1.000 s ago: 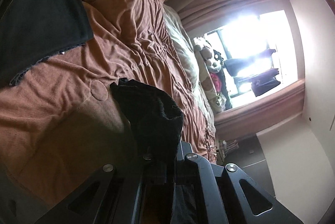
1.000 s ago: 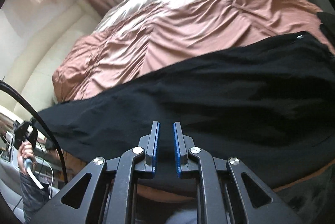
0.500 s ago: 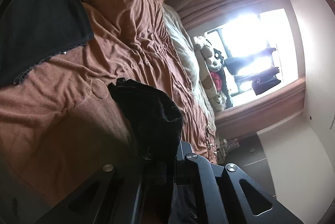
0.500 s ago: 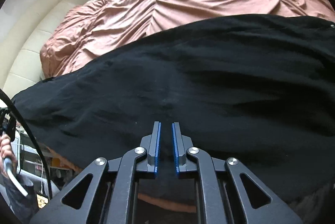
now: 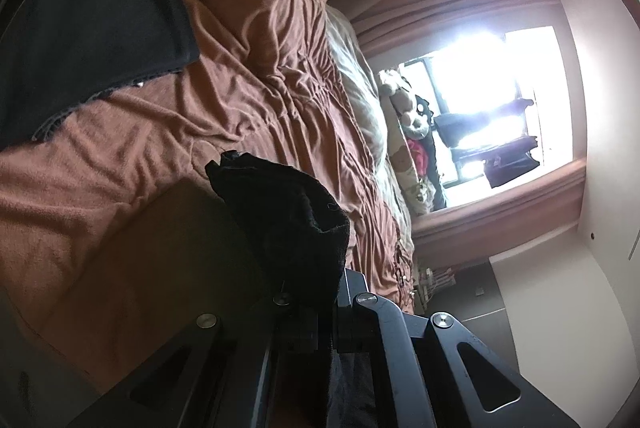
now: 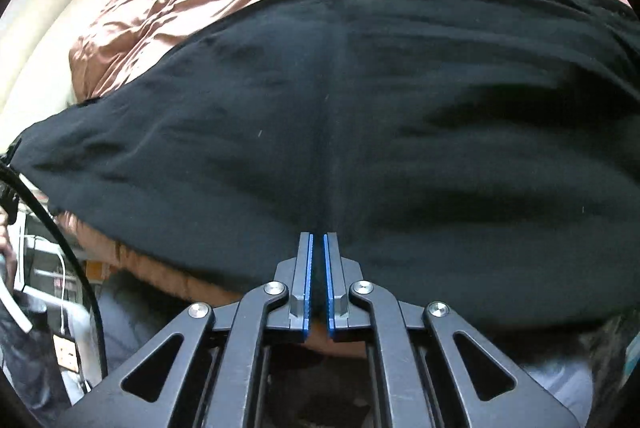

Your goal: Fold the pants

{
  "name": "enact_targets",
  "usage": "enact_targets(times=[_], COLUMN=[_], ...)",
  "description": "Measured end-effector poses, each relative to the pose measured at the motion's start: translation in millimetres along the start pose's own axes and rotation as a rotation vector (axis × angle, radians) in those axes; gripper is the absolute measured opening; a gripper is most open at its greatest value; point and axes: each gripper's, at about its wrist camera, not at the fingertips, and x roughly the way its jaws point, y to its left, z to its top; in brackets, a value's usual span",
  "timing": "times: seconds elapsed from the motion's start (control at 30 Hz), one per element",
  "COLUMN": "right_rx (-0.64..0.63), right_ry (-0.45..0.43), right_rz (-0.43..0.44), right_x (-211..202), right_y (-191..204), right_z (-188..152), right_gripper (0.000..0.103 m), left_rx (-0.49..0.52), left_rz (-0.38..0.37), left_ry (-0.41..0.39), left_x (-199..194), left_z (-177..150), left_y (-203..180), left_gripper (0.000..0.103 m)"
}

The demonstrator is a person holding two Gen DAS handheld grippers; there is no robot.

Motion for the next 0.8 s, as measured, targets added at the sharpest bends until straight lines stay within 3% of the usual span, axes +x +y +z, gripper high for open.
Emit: enact_targets(times=[0.17, 0.43, 0.8], right_rx=[0.02, 0.022, 0.008], right_ry=[0.006, -0.004, -0.022], right_rz=[0.023, -0.014, -0.058], right_x=[6.4, 33.3, 56.0], right_y=[-4.6, -4.6, -0.8], right_z=[18.8, 73.0, 114.8], right_gripper=[0.002, 0.002, 0.002], left_rx=[-0.02, -0.051, -0.072], left_rz=[0.007, 0.01, 0.03], left_ry=[-0.006, -0.001, -0.008], left_x=[-1.5, -4.1, -4.6], left_z=[-0.3, -3.3, -7.1], left_y=[14.6, 32.9, 43.6], left_gripper=[0.003, 0.003, 0.003])
